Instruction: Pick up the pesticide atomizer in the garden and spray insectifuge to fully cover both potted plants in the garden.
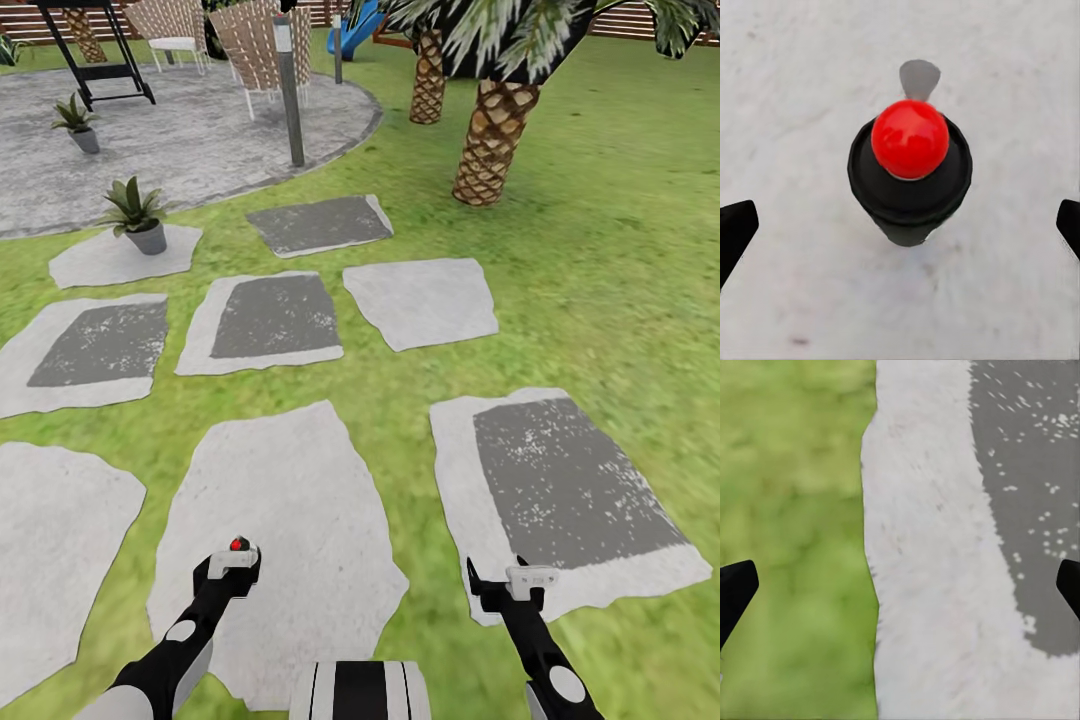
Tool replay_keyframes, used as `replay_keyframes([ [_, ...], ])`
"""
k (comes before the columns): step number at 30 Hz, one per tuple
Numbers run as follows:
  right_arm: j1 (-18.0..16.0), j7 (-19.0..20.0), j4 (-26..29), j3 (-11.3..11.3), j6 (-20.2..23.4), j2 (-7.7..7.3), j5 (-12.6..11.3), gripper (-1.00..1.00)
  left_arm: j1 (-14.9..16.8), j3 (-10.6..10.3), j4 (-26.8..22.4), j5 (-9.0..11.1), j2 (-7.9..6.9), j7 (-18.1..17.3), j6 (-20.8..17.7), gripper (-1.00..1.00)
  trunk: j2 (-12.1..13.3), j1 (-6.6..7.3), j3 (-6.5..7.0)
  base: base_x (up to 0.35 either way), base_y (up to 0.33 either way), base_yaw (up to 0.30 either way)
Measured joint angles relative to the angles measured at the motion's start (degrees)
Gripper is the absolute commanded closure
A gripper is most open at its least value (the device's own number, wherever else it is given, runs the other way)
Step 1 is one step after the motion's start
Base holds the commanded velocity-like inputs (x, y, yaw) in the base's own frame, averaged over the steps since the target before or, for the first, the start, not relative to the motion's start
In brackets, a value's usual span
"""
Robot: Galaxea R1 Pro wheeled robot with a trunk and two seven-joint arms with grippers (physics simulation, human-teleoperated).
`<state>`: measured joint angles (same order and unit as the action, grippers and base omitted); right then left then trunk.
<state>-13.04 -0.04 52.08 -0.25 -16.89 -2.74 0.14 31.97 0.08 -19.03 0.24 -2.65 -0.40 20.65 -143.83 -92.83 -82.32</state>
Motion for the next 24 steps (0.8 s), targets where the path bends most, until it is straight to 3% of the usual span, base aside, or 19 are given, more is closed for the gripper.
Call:
replay_keyframes([
  [24, 0.01, -0.04, -0.02, -0.05, 0.00, 0.02, 0.01, -1.00, 0.00, 0.00, 0.00, 0.00, -0.02, 0.00, 0.00, -1.00, 0.00, -0.02, 0.00, 0.028, 0.000, 0.000],
])
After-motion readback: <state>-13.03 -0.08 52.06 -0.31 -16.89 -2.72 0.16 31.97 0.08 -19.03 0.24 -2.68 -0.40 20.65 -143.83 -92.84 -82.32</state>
